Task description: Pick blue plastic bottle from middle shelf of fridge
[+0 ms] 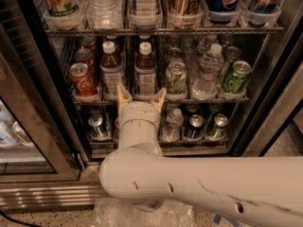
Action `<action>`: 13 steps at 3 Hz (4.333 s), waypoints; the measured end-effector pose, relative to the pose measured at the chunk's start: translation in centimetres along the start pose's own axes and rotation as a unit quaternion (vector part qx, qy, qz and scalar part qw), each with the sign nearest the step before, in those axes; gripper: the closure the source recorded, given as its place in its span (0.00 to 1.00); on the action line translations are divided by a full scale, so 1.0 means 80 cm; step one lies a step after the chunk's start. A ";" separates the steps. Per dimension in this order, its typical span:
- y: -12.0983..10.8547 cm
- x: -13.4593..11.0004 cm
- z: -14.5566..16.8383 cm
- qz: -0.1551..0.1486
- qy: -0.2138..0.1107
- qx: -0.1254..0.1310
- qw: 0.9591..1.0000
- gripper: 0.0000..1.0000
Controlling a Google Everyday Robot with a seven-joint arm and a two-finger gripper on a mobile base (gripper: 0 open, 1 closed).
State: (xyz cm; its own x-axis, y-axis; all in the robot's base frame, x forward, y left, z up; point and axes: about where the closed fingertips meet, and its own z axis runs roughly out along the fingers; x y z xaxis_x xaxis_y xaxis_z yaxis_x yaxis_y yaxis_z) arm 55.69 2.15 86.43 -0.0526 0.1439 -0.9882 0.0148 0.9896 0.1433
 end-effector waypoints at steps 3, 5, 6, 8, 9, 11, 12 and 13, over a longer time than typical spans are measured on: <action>0.000 0.025 0.027 0.007 0.017 -0.012 1.000 0.23; -0.002 0.026 0.028 0.007 0.017 -0.010 1.000 0.04; -0.002 0.026 0.028 0.007 0.017 -0.010 1.000 0.00; -0.007 0.028 0.015 0.009 0.014 0.006 1.000 0.13; -0.006 0.032 0.016 0.010 0.011 0.011 1.000 0.16; -0.023 0.035 0.049 -0.004 -0.009 0.035 0.999 0.20; -0.034 0.040 0.065 -0.013 -0.014 0.048 0.999 0.21; -0.039 0.043 0.081 -0.021 -0.018 0.054 0.998 0.21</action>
Offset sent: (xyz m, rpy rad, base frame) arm 0.0272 0.0172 -0.0255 0.0188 0.0391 0.0728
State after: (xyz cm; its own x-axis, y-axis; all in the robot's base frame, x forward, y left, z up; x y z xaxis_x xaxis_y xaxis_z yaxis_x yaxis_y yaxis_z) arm 61.93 -0.51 82.21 -0.0202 0.1008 -0.9947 0.1200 0.9880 0.0976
